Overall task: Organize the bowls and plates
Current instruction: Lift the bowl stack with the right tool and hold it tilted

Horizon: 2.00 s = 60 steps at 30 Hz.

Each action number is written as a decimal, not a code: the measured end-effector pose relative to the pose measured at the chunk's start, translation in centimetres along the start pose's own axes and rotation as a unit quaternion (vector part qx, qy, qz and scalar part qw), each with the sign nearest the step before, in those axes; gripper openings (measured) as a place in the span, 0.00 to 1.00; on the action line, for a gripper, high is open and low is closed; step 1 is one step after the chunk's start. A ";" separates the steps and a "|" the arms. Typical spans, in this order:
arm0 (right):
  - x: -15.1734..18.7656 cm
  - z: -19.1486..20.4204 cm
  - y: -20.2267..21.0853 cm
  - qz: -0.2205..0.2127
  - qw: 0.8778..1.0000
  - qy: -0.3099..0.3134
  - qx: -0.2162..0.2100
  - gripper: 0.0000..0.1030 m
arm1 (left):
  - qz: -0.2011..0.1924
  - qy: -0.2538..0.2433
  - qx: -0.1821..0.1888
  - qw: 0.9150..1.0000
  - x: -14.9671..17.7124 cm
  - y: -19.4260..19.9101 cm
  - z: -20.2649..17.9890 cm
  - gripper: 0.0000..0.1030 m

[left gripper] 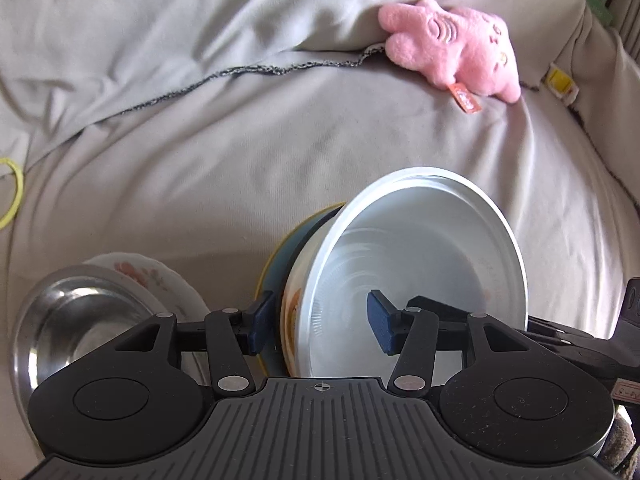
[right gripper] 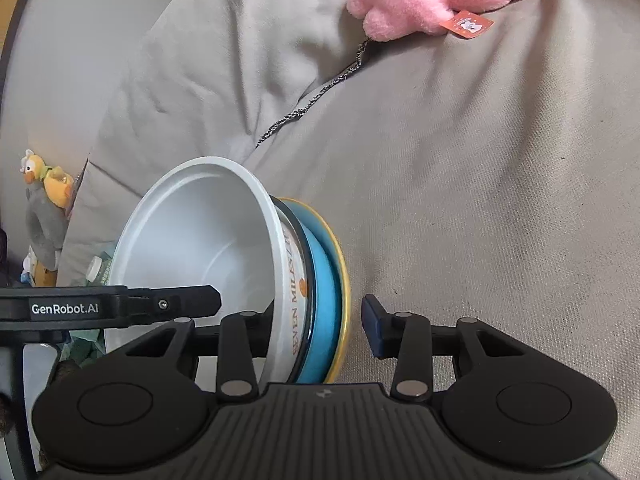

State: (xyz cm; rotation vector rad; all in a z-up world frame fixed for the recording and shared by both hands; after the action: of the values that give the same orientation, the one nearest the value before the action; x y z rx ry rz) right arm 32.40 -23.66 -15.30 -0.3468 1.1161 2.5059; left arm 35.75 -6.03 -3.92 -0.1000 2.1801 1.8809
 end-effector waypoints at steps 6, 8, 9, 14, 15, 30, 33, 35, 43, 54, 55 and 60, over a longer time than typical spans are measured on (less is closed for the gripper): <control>0.7 -0.9 0.0 -0.013 1.000 0.010 -0.011 0.37 | 0.017 -0.013 -0.013 1.000 -0.3 0.7 -1.6 0.50; 0.8 -1.5 -0.2 -0.010 1.000 0.005 -0.014 0.35 | 0.017 -0.012 -0.018 1.000 -0.4 1.5 -1.7 0.41; 0.9 -2.0 -0.2 -0.008 1.000 0.000 -0.024 0.35 | 0.012 -0.017 -0.028 0.999 -0.5 2.0 -1.7 0.36; 1.1 -2.9 0.3 -0.008 0.999 -0.015 -0.039 0.34 | 0.014 -0.040 -0.061 0.997 -0.3 2.5 -2.6 0.40; 1.1 -2.8 0.3 -0.008 0.999 -0.015 -0.038 0.34 | 0.018 -0.043 -0.068 0.997 -0.3 2.1 -2.8 0.40; 2.1 -1.7 0.1 0.000 0.999 0.008 -0.039 0.34 | 0.034 -0.042 -0.089 0.995 -0.7 -0.2 -2.6 0.49; 2.4 -1.4 0.2 0.004 0.999 0.013 -0.045 0.32 | 0.050 -0.055 -0.100 0.992 -0.2 -1.1 -3.1 0.55; 2.4 -1.2 0.2 0.004 0.999 0.016 -0.046 0.30 | 0.051 -0.068 -0.110 0.990 -0.1 -1.3 -3.5 0.57; 2.8 -0.9 0.3 -0.002 0.999 0.022 -0.040 0.30 | 0.072 -0.086 -0.133 0.985 -0.2 -1.9 -4.2 0.65; 3.2 -0.4 0.5 -0.005 0.999 0.026 -0.035 0.31 | 0.070 -0.089 -0.147 0.983 0.0 -2.2 -4.7 0.67; 3.2 -0.5 0.5 -0.005 0.999 0.025 -0.036 0.31 | 0.070 -0.089 -0.148 0.983 0.1 -2.1 -4.8 0.67; 3.4 -0.2 0.7 -0.004 0.999 0.026 -0.034 0.32 | 0.073 -0.096 -0.148 0.982 0.3 -2.1 -4.8 0.65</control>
State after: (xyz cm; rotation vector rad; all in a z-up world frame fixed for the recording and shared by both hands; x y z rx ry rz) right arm 29.01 -23.44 -16.21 -0.4370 1.0487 2.5457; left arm 35.18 -11.02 -5.38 0.1838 1.8146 2.1862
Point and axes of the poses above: each gripper's, at about its wrist camera, not at the fingertips, and y roughly against the way its jaws point, z to its left, x to its underside, the point moved 2 cm from there along -y, roughly the way its jaws point, and after that the axes turned 10 degrees about z, right-handed, at the moved point
